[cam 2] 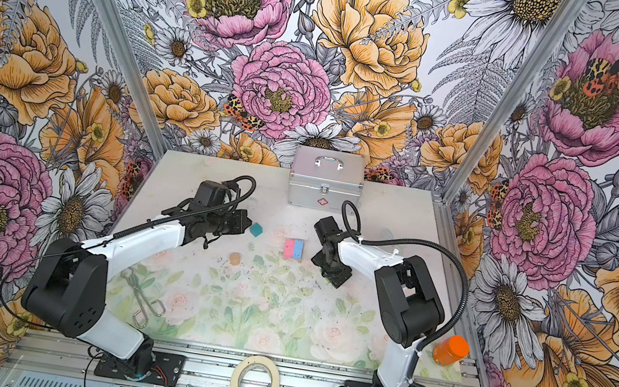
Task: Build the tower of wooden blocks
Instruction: 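Lower the open right gripper around the lime-green block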
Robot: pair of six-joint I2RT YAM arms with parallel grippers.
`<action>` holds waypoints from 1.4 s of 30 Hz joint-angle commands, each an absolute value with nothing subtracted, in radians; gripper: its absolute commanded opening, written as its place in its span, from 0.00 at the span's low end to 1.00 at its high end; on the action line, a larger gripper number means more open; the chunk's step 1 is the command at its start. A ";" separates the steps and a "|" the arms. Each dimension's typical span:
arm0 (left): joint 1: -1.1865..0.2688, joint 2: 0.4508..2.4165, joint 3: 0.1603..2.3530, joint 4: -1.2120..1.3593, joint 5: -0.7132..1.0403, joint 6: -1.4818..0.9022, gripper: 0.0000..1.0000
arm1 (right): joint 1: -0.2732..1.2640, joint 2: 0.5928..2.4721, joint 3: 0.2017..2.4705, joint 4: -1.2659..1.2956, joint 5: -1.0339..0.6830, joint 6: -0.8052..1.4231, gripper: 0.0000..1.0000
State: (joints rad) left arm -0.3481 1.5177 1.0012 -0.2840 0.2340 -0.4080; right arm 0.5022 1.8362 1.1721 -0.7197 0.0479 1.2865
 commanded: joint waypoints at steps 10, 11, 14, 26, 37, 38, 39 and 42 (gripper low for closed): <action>-0.331 1.508 0.986 -0.256 0.252 -0.394 0.00 | 0.494 1.885 1.192 -0.718 -0.004 1.226 0.61; -0.332 1.509 0.985 -0.256 0.252 -0.396 0.00 | 0.493 1.891 1.193 -0.719 -0.014 1.204 0.59; -0.331 1.509 0.981 -0.255 0.255 -0.398 0.00 | 0.486 1.916 1.208 -0.743 -0.044 1.139 0.52; -0.329 1.496 0.969 -0.261 0.245 -0.399 0.00 | 0.485 1.983 1.357 -0.942 0.031 0.801 0.37; -0.330 1.485 0.962 -0.261 0.239 -0.407 0.00 | 0.485 1.912 1.436 -1.006 0.074 0.663 0.35; -0.331 1.485 0.960 -0.261 0.238 -0.409 0.00 | 0.485 1.910 1.443 -1.005 0.074 0.653 0.35; -0.333 1.483 0.960 -0.261 0.237 -0.409 0.00 | 0.485 1.910 1.445 -1.006 0.071 0.646 0.34; -0.334 1.483 0.959 -0.261 0.235 -0.411 0.00 | 0.486 1.916 1.456 -1.003 0.066 0.624 0.35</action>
